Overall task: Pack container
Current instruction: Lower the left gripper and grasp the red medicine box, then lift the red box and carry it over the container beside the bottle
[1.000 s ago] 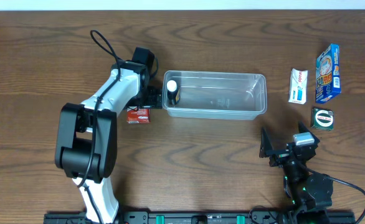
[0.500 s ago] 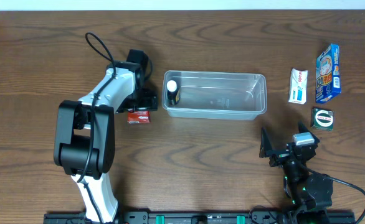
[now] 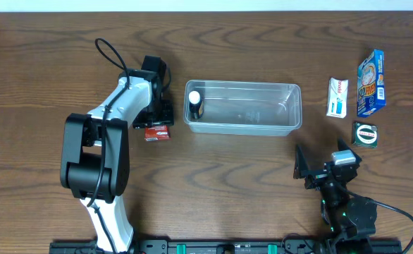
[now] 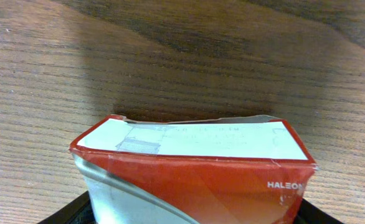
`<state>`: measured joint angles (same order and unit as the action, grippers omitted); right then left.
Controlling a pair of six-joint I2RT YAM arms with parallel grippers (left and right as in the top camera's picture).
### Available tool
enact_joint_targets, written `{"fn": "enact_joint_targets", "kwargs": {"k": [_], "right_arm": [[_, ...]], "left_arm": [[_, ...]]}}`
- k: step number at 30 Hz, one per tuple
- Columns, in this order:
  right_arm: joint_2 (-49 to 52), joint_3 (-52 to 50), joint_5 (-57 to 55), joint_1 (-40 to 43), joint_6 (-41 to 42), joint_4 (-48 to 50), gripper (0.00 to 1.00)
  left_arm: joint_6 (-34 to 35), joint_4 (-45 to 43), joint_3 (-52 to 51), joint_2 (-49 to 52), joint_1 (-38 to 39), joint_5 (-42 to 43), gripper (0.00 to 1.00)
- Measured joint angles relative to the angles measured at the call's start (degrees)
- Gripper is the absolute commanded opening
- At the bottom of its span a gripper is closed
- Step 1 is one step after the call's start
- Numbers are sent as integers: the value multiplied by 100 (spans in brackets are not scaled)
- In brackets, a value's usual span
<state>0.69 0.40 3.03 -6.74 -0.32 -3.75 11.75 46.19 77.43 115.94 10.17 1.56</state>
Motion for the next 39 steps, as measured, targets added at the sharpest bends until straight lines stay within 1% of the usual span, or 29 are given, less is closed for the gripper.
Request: {"fn": "enact_joint_targets", "kwargs": {"k": [6, 15, 24, 26, 30, 34, 39], "right_arm": [[0, 0, 0, 0, 0, 0, 99], [0, 0, 0, 0, 0, 0, 99], [0, 0, 0, 0, 0, 0, 99], [0, 0, 0, 0, 0, 2, 99], [0, 0, 0, 0, 0, 0, 99], [0, 0, 0, 0, 0, 2, 99], [0, 0, 0, 0, 0, 0, 99]], "left_arm": [[0, 37, 0, 0, 0, 2, 67], [0, 461, 118, -164, 0, 26, 67], [17, 730, 726, -1600, 0, 85, 67], [50, 968, 970, -1849, 0, 90, 67], [166, 1543, 1631, -1985, 52, 103, 67], [302, 1729, 2282, -1985, 367, 103, 67], [498, 1456, 2542, -1985, 1080, 105, 67]]}}
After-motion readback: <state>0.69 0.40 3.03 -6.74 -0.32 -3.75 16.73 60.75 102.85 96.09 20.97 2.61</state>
